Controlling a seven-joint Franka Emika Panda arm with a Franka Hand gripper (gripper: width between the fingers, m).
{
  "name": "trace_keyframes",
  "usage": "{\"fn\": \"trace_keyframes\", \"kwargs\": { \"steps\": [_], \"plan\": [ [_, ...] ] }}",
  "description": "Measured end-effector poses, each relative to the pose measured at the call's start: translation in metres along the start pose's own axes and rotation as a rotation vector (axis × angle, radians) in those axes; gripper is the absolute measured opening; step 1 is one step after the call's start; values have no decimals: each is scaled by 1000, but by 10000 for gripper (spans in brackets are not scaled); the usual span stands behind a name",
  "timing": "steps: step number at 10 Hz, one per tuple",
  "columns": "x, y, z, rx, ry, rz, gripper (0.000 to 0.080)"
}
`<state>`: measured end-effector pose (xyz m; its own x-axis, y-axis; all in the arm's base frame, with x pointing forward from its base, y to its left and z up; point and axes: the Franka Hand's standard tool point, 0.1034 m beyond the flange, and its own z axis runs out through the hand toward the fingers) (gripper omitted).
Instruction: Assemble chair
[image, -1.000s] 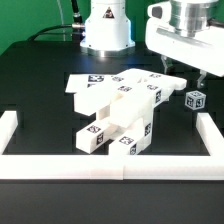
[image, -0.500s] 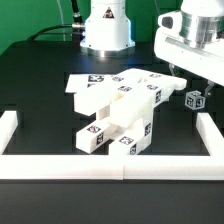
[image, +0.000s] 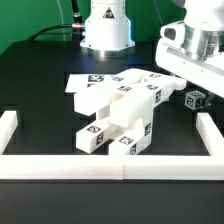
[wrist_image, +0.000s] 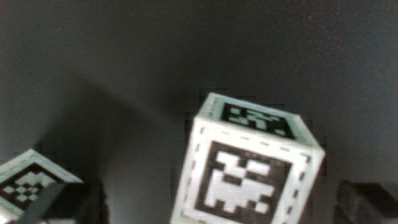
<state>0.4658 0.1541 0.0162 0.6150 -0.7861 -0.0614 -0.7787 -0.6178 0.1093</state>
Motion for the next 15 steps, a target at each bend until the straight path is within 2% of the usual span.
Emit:
{"fn": "trace_keyframes", "kwargs": {
  "steps": [2, 3, 4, 8, 10, 12, 13, 15],
  "plan": [
    [0, 0, 0, 0, 0, 0, 393],
    [0, -1, -1, 2, 1, 0, 393],
    [0, -4, -1, 5, 2, -2, 289],
    [2, -5, -2, 7, 4, -12, 289],
    [8, -1, -13, 17, 3, -69, 289],
    [11, 9, -41, 28, -20, -132, 291],
    [21, 14, -61, 44, -28, -153, 291],
    [48, 15, -91, 72, -31, -194, 291]
  ]
}}
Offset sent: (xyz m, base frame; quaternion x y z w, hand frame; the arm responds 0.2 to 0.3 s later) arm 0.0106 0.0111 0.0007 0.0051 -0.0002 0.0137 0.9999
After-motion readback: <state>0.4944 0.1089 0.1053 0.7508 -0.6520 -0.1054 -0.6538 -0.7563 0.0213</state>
